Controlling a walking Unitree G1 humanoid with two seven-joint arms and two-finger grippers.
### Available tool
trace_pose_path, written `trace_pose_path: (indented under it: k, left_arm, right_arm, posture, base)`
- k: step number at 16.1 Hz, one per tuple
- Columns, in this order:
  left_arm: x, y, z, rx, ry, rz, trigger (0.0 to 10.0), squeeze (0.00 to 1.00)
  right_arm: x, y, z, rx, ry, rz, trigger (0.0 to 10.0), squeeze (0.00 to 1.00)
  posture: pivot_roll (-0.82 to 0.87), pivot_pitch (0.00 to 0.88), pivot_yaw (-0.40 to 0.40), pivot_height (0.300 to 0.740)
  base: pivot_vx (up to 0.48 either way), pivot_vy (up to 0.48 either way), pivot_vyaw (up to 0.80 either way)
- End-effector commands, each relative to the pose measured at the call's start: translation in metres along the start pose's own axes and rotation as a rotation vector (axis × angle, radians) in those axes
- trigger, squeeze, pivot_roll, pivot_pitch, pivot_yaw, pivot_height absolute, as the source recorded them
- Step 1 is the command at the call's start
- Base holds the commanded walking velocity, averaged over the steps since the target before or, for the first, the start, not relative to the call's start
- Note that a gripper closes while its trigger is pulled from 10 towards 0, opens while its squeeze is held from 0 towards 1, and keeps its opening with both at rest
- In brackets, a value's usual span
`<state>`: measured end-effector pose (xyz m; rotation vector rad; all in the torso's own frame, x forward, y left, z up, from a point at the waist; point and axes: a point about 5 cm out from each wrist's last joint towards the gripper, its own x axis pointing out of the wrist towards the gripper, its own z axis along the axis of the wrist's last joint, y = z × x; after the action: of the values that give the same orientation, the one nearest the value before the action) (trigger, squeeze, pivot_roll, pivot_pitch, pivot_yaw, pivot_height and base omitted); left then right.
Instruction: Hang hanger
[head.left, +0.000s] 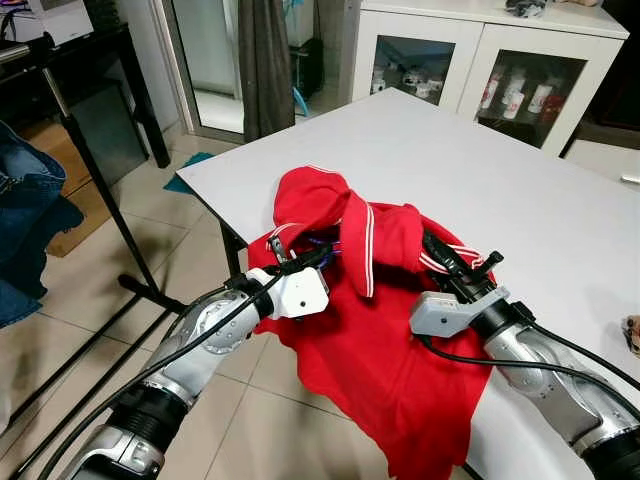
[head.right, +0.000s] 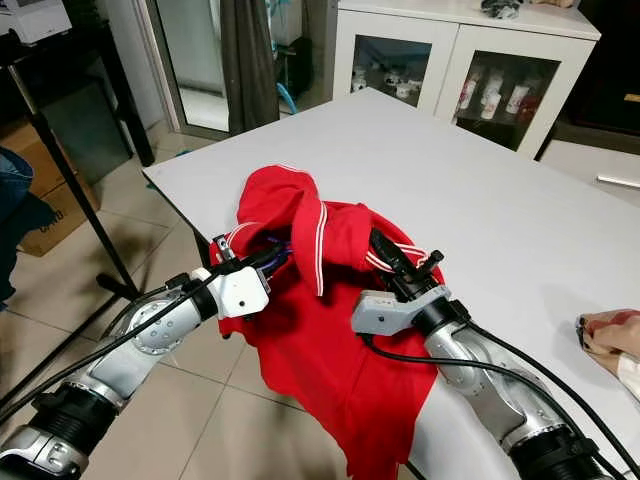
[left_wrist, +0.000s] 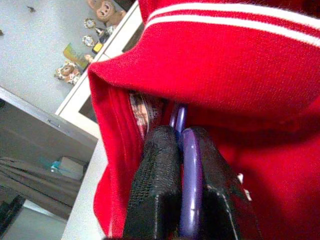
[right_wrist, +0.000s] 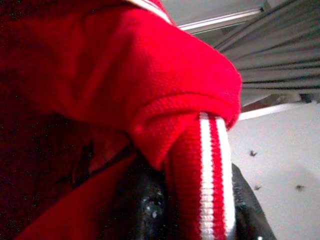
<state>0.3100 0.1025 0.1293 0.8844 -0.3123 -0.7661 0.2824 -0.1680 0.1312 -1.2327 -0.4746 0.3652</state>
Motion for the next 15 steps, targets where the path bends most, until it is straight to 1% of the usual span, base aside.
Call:
trace_pose_path:
  k: [1,2,3,4,5,6,7,9,10,11,12,13,14,15]
  left_arm:
    - [-0.002,-0.009,-0.006,-0.017,0.036,-0.047,0.0,0.0]
    - [-0.001,-0.009,-0.006,-0.018,0.038,-0.047,0.0,0.0]
    - [-0.001,-0.008,-0.006,-0.019,0.043,-0.045,0.0,0.0]
    - [-0.001,-0.007,-0.006,-0.02,0.049,-0.04,0.0,0.0]
    - [-0.001,-0.004,-0.007,-0.021,0.059,-0.025,0.0,0.0]
    - [-0.001,-0.004,-0.007,-0.021,0.059,-0.025,0.0,0.0]
    - [-0.001,-0.001,-0.008,-0.025,0.067,0.0,0.0,0.0]
    - [0.0,0.0,-0.007,-0.024,0.065,0.001,0.0,0.0]
    - [0.0,-0.001,-0.007,-0.024,0.064,0.002,0.0,0.0]
    - [0.001,-0.001,-0.006,-0.026,0.062,0.004,0.0,0.0]
    - [0.001,-0.001,-0.006,-0.026,0.063,0.008,0.0,0.0]
    - [0.001,-0.001,-0.007,-0.026,0.066,0.012,0.0,0.0]
    - [0.001,0.0,-0.008,-0.025,0.073,0.02,0.0,0.0]
    - [0.0,0.002,-0.009,-0.024,0.083,0.033,0.0,0.0]
  right_arm:
    - [0.003,-0.011,0.009,0.052,-0.063,-0.043,10.0,0.0]
    - [0.003,-0.01,0.01,0.072,-0.073,-0.036,10.0,0.0]
    - [0.0,-0.015,0.013,0.136,-0.093,-0.062,10.0,0.0]
    - [-0.002,-0.02,0.012,0.178,-0.088,-0.099,10.0,0.0]
    - [-0.005,-0.025,0.007,0.221,-0.064,-0.121,10.0,0.0]
    - [-0.005,-0.025,0.007,0.221,-0.064,-0.121,10.0,0.0]
    - [-0.01,-0.025,0.006,0.24,-0.08,-0.1,10.0,1.0]
    - [-0.01,-0.025,0.006,0.246,-0.08,-0.085,10.0,1.0]
    - [-0.01,-0.025,0.006,0.25,-0.078,-0.085,10.0,0.97]
    - [-0.01,-0.027,0.006,0.278,-0.079,-0.086,10.0,0.0]
    - [-0.01,-0.029,0.006,0.335,-0.075,-0.111,10.0,0.0]
    - [-0.01,-0.036,0.005,0.417,-0.075,-0.159,10.0,0.0]
    - [-0.01,-0.039,0.004,0.47,-0.076,-0.162,10.0,1.0]
    - [-0.011,-0.035,0.003,0.533,-0.065,-0.131,10.0,1.0]
  posture:
    - [0.04,0.04,0.013,0.74]
    - [0.04,0.04,0.014,0.74]
    - [0.04,0.04,0.014,0.74]
    - [0.04,0.04,0.017,0.74]
    - [0.04,0.04,0.017,0.74]
    - [0.04,0.04,0.017,0.74]
    - [0.03,0.039,0.018,0.74]
    - [0.03,0.04,0.019,0.74]
    - [0.03,0.04,0.019,0.74]
    - [0.03,0.04,0.019,0.74]
    - [0.03,0.04,0.018,0.74]
    - [0.03,0.04,0.017,0.74]
    - [0.03,0.038,0.017,0.74]
    - [0.03,0.037,0.016,0.74]
  base:
    - [0.0,0.0,0.0]
    - [0.0,0.0,0.0]
    - [0.0,0.0,0.0]
    - [0.0,0.0,0.0]
    - [0.0,0.0,0.0]
    - [0.0,0.0,0.0]
    - [0.0,0.0,0.0]
    - [0.0,0.0,0.0]
    - [0.0,0.0,0.0]
    - [0.0,0.0,0.0]
    - [0.0,0.0,0.0]
    - [0.0,0.0,0.0]
    - [0.0,0.0,0.0]
    - [0.0,0.0,0.0]
